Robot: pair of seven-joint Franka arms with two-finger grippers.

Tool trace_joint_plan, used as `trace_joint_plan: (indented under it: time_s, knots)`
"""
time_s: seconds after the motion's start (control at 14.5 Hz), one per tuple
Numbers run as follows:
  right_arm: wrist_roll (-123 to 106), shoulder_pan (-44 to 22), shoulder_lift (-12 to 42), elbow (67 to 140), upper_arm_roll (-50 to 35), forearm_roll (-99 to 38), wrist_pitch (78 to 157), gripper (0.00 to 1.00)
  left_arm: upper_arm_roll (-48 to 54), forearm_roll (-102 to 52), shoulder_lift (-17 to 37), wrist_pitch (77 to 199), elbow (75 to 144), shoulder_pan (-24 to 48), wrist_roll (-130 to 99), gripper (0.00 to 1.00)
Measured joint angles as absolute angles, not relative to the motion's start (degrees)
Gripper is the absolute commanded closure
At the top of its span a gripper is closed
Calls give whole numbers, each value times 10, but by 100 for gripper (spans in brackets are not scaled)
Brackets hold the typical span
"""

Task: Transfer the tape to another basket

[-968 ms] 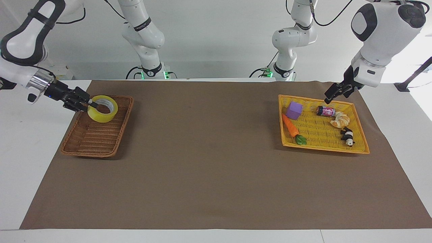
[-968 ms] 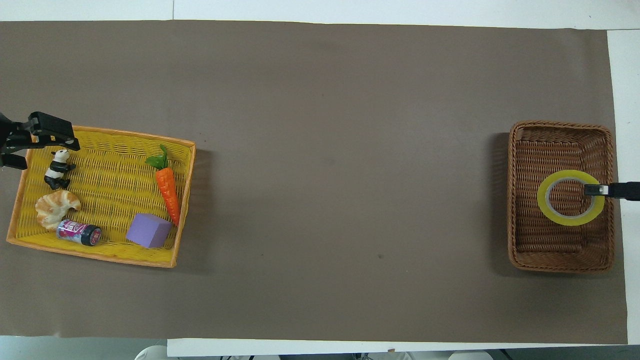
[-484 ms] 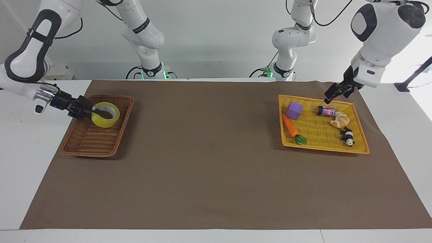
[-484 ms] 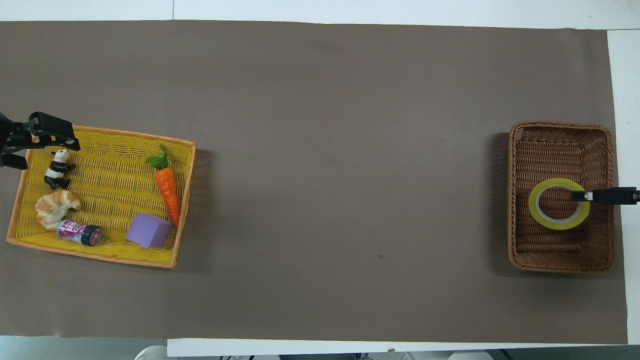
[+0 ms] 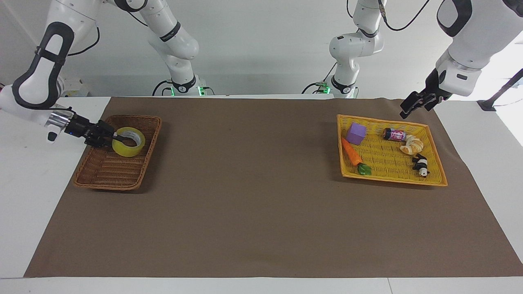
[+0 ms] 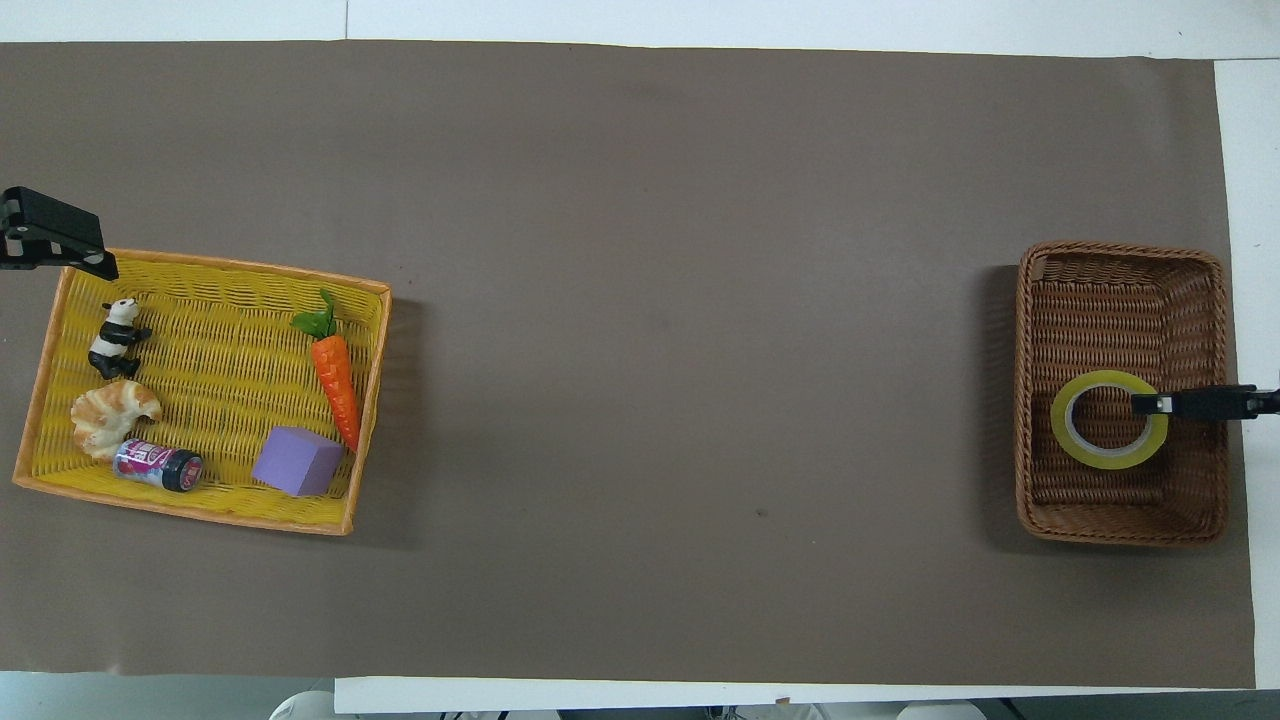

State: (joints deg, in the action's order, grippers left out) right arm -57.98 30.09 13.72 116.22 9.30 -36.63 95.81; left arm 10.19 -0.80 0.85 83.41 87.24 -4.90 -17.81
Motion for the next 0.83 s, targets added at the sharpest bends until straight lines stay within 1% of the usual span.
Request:
trace_joint_plan:
  time_s: [0.07, 0.14, 0.35, 0.55, 0.69, 0.83]
  knots:
    - [-580, 301, 137, 1162, 92, -362, 959, 19, 103, -8, 13, 831, 866, -49, -178, 0]
    - [-580, 300, 137, 1162, 91, -359, 962, 0, 105, -7, 16, 827, 863, -47, -177, 0]
    - [-606, 297, 137, 1162, 89, -333, 995, 0, 109, 3, 19, 822, 862, -35, -176, 0]
    - [-623, 296, 134, 1158, 88, -320, 1006, 0, 108, 5, 19, 822, 859, -33, -176, 0]
    - [-627, 292, 128, 1140, 84, -302, 1016, 0, 107, 5, 19, 822, 855, -34, -176, 0]
    - [-622, 268, 109, 1106, 84, -260, 1019, 0, 106, 5, 19, 822, 853, -34, -176, 0]
